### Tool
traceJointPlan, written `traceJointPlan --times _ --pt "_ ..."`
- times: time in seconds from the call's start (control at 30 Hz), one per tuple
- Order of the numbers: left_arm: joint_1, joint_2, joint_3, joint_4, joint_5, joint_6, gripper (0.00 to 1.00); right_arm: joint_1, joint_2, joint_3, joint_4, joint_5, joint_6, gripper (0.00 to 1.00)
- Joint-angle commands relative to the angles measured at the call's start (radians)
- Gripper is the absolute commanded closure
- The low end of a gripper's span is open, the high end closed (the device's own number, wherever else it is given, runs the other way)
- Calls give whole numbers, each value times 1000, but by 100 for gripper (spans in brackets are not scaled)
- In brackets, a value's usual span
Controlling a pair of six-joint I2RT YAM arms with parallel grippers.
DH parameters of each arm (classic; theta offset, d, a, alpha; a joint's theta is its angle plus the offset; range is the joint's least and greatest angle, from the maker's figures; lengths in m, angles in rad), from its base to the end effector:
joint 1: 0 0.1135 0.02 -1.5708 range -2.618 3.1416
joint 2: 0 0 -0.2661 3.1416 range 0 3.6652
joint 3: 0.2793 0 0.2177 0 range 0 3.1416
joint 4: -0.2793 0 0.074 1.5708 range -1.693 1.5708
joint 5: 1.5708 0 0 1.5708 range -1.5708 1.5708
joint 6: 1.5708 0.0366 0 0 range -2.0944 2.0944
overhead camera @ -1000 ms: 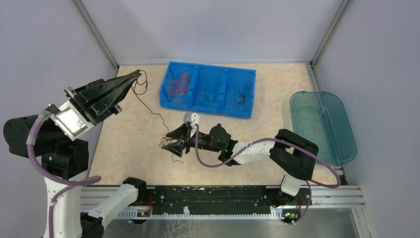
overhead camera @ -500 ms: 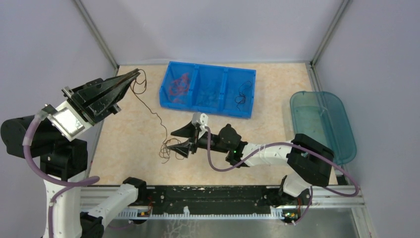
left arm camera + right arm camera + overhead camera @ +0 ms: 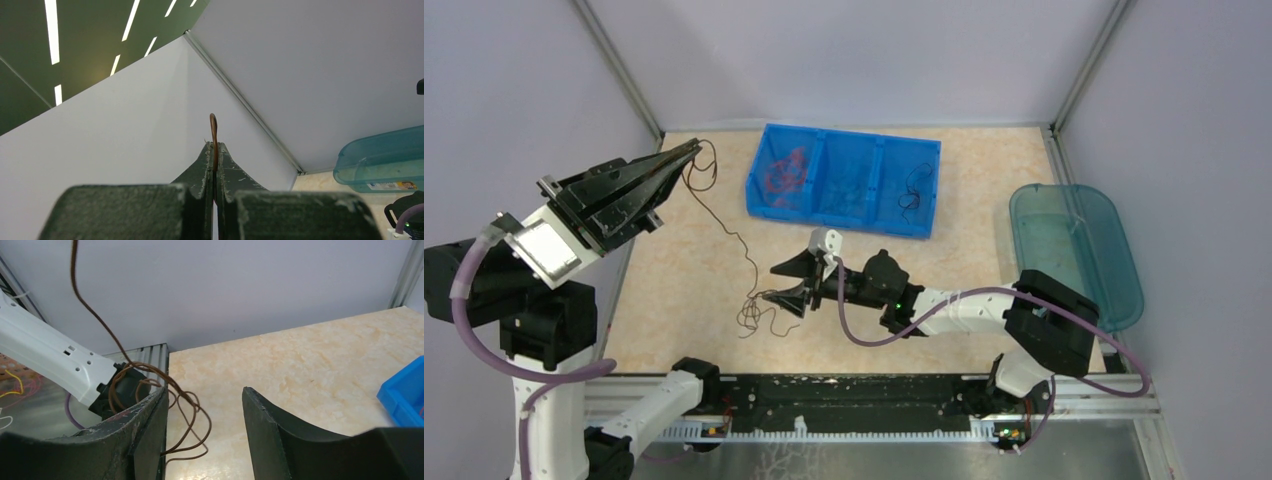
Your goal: Untangle the cables
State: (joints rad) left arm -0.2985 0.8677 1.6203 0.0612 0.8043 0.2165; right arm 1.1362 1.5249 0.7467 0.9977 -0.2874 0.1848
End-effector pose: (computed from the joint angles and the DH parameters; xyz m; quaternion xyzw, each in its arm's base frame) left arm 0.0189 -0.0334 0.5756 0.4383 0.2362 -0.1796 0.8484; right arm 0.1192 0.2814 0.2989 -0.3828 0.4991 0.5445 0.5549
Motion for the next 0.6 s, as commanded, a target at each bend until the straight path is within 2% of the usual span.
traceJointPlan --times 0.0,0.37,0.57 --pt "6 8 18 35 7 -39 100 9 -1 69 0 36 -50 43" --pt "10 24 25 51 3 -83 100 54 105 183 -15 183 -174 43" --pt "12 29 35 45 1 -73 100 62 120 160 90 199 -173 42"
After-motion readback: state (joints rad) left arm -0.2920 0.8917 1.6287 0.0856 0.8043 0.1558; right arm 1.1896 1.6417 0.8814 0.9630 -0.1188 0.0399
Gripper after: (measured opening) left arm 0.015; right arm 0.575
